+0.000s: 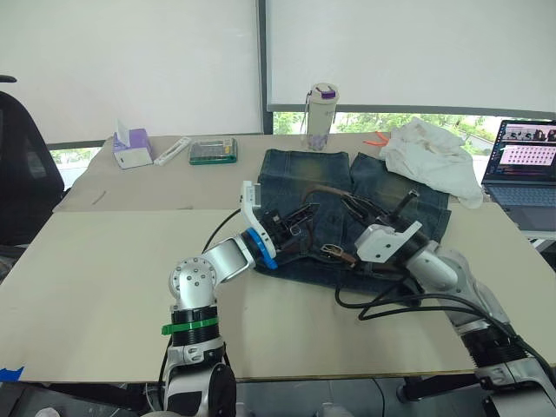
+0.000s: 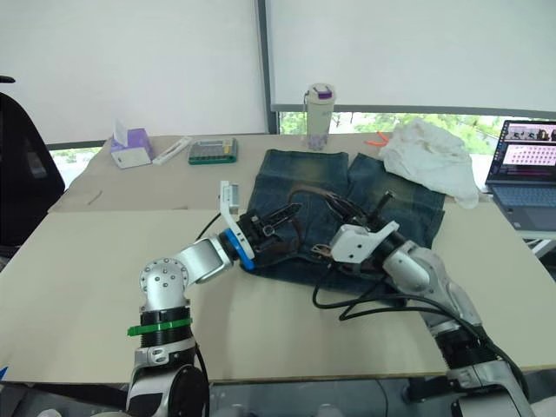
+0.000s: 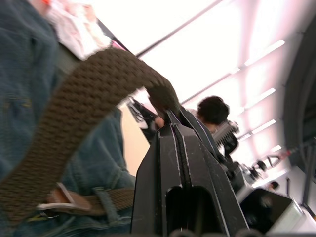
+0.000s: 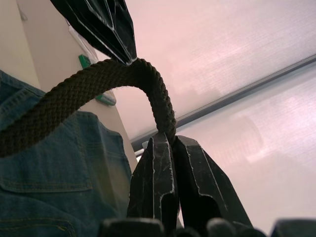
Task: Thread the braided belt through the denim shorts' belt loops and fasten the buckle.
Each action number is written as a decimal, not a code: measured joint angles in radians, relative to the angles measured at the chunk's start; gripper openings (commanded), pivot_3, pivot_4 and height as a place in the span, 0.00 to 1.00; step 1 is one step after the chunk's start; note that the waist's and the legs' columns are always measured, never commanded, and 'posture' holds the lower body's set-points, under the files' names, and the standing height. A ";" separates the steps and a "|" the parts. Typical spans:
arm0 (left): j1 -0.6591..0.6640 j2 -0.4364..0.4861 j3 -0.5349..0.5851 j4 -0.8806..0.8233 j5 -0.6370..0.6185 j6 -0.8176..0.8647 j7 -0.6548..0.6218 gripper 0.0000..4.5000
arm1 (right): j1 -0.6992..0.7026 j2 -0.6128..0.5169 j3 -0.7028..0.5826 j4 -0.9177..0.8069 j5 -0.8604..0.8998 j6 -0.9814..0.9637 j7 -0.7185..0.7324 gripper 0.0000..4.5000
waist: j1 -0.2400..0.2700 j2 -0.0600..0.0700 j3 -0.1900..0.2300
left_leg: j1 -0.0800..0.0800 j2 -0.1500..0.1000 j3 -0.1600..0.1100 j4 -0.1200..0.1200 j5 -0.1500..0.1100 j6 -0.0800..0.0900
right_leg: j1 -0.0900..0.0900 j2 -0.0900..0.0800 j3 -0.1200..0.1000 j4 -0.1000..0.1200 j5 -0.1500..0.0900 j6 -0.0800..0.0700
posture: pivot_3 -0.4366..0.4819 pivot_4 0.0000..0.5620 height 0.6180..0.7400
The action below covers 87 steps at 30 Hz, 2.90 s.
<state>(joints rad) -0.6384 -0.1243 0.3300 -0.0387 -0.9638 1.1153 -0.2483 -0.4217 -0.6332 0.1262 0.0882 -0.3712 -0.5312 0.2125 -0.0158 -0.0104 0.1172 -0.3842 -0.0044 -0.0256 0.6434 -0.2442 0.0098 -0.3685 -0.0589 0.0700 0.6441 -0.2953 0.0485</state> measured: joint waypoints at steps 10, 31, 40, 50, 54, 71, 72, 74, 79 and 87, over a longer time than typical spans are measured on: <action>-0.010 0.012 0.070 0.026 -0.200 -0.013 0.133 0.55 | 0.046 0.014 -0.032 -0.035 -0.018 0.020 -0.014 0.00 | 0.004 0.000 0.000 | 0.000 0.000 0.000 0.000 0.001 -0.001 | 0.001 0.000 0.000 -0.002 0.000 0.000 | 0.48 0.27 1.00; -0.012 0.060 0.042 0.154 -0.451 0.016 0.288 0.55 | 0.073 -0.071 -0.037 -0.035 -0.204 -0.215 -0.123 0.00 | 0.004 0.000 0.000 | 0.001 -0.002 0.000 0.000 0.006 -0.011 | 0.002 0.000 0.000 -0.003 0.000 0.000 | 0.48 0.27 1.00; 0.004 0.094 0.013 0.158 -0.454 0.016 0.292 0.55 | 0.073 -0.095 -0.029 -0.008 -0.334 -0.283 -0.202 0.00 | 0.004 0.000 0.000 | 0.001 -0.003 0.000 0.000 0.007 -0.012 | 0.002 0.000 0.001 -0.003 0.000 0.000 | 0.48 0.27 1.00; 0.028 0.137 -0.031 0.158 -0.421 0.015 0.266 0.55 | 0.073 -0.121 -0.001 0.001 -0.501 -0.312 -0.287 0.00 | 0.004 0.000 0.000 | 0.001 -0.004 0.000 0.000 0.008 -0.013 | 0.002 0.000 0.001 -0.003 0.000 0.000 | 0.48 0.27 1.00; 0.037 0.148 -0.041 0.160 -0.407 0.015 0.254 0.55 | 0.080 -0.112 0.010 -0.007 -0.535 -0.295 -0.317 0.00 | 0.004 0.000 0.000 | 0.001 -0.004 0.000 0.000 0.008 -0.013 | 0.001 0.000 0.001 -0.003 0.000 0.000 | 0.48 0.27 1.00; 0.094 0.068 -0.024 0.147 -0.415 -0.068 0.301 0.28 | 0.148 0.057 0.046 -0.109 -0.557 -0.064 -0.327 0.00 | 0.005 -0.001 0.000 | 0.001 -0.004 -0.001 0.000 0.008 -0.013 | 0.002 -0.001 0.001 -0.003 0.000 0.000 | 0.48 0.27 1.00; 0.094 0.068 -0.023 0.147 -0.417 -0.069 0.301 0.21 | 0.150 0.057 0.048 -0.109 -0.557 -0.060 -0.327 0.00 | 0.005 -0.001 0.000 | 0.001 -0.004 -0.001 0.000 0.008 -0.013 | 0.002 -0.001 0.001 -0.003 0.000 0.000 | 0.48 0.27 1.00; 0.094 0.066 -0.020 0.146 -0.420 -0.072 0.302 0.07 | 0.156 0.054 0.052 -0.109 -0.557 -0.055 -0.327 0.00 | 0.005 -0.001 0.000 | 0.001 -0.004 -0.001 0.000 0.008 -0.013 | 0.002 -0.001 0.001 -0.003 0.000 0.000 | 0.48 0.27 1.00; 0.094 0.064 -0.020 0.146 -0.423 -0.074 0.303 0.00 | 0.159 0.044 0.054 -0.109 -0.556 -0.050 -0.327 0.00 | 0.004 -0.001 0.000 | 0.001 -0.004 -0.001 0.000 0.007 -0.013 | 0.002 -0.001 0.001 -0.003 0.000 0.000 | 0.48 0.27 1.00; 0.094 0.111 -0.024 0.146 -0.351 -0.136 0.290 0.00 | 0.229 0.093 0.052 -0.108 -0.088 0.026 -0.074 0.63 | 0.002 -0.002 0.000 | 0.003 -0.004 -0.001 0.000 0.003 -0.006 | 0.004 -0.001 0.000 -0.004 0.000 0.000 | 0.48 0.27 1.00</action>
<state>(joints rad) -0.5447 -0.0135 0.3062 0.1076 -1.3143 0.9794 0.0421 -0.1923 -0.5407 0.1779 -0.0199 -0.4597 -0.5051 0.1381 -0.0137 -0.0119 0.1174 -0.3814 -0.0082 -0.0269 0.6430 -0.2408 0.0042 -0.3643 -0.0595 0.0705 0.6400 -0.2954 0.0485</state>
